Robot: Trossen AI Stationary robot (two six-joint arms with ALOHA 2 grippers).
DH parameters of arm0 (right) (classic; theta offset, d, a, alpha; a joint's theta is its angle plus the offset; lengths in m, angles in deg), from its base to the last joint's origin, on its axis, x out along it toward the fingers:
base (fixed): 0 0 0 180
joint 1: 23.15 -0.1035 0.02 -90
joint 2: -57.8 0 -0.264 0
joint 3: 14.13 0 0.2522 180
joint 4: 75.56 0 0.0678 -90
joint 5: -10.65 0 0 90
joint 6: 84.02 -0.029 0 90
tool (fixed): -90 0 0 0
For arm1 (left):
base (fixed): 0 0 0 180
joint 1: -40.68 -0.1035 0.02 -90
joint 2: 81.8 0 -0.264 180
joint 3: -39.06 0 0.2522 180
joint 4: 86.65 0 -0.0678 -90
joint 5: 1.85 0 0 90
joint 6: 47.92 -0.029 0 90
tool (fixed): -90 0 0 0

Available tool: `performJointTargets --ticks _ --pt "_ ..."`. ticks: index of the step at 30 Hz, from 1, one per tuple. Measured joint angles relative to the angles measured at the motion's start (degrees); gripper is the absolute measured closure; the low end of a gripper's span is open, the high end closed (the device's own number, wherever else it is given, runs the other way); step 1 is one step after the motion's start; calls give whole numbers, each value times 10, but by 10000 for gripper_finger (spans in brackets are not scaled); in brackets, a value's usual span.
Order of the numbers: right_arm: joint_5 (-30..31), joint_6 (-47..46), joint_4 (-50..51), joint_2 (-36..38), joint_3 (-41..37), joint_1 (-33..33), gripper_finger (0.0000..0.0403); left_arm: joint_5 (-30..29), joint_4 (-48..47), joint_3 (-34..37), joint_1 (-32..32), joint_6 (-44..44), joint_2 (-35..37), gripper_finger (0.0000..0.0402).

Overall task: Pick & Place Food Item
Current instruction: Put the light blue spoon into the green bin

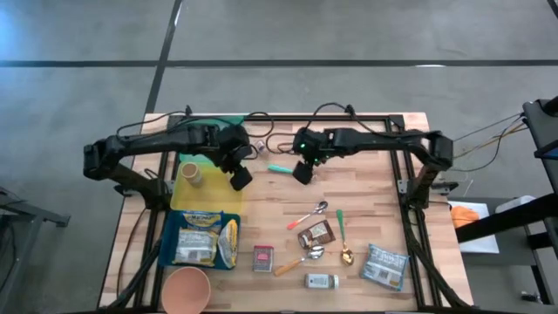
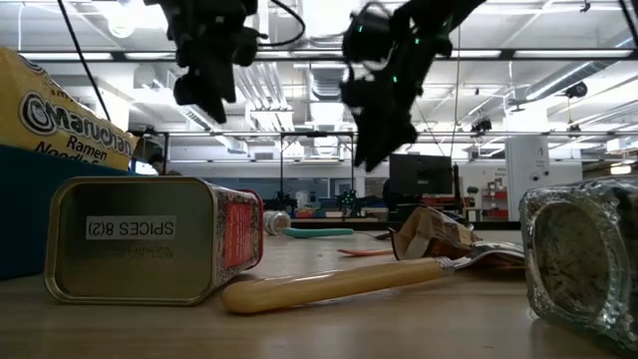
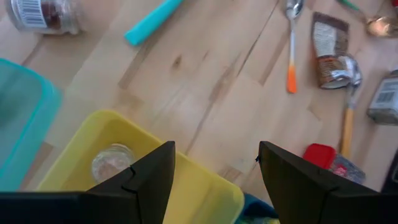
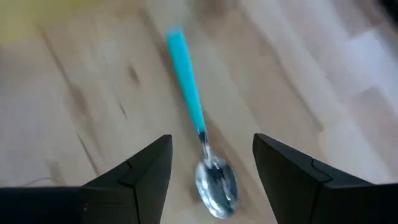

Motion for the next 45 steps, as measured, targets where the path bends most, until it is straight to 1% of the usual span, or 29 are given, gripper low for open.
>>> performJointTargets --ticks 5,7,12,18,21,23,25,27,31,32,40,42,45 --pt "-30 4 13 -77 36 -1 179 -6 6 10 6 19 29 165" --pt "-32 0 11 -103 60 -1 179 -10 5 21 6 30 38 165" --pt "-32 4 78 -167 120 3 179 -13 12 56 7 57 71 165" --pt "-41 32 116 -225 150 9 179 -16 20 91 7 85 99 165" --pt "-44 45 116 -234 155 8 183 -16 24 93 7 93 103 165" --pt "-45 54 117 -237 155 8 199 -16 33 92 7 93 105 165" --pt "-47 58 117 -238 155 9 229 -16 34 92 6 93 105 165" --pt "-46 61 118 -238 154 9 269 -17 39 92 6 93 106 165" --pt "-48 71 119 -238 154 11 362 -17 39 92 6 93 106 165" --pt "-49 73 119 -238 154 11 376 -17 39 92 6 93 106 165" --pt "-59 75 138 -228 152 12 382 -17 41 92 6 96 107 165" --pt "-66 80 153 -217 149 8 383 -17 41 92 6 119 107 165" --pt "-66 106 158 -185 149 -1 383 -17 53 92 4 190 106 165"
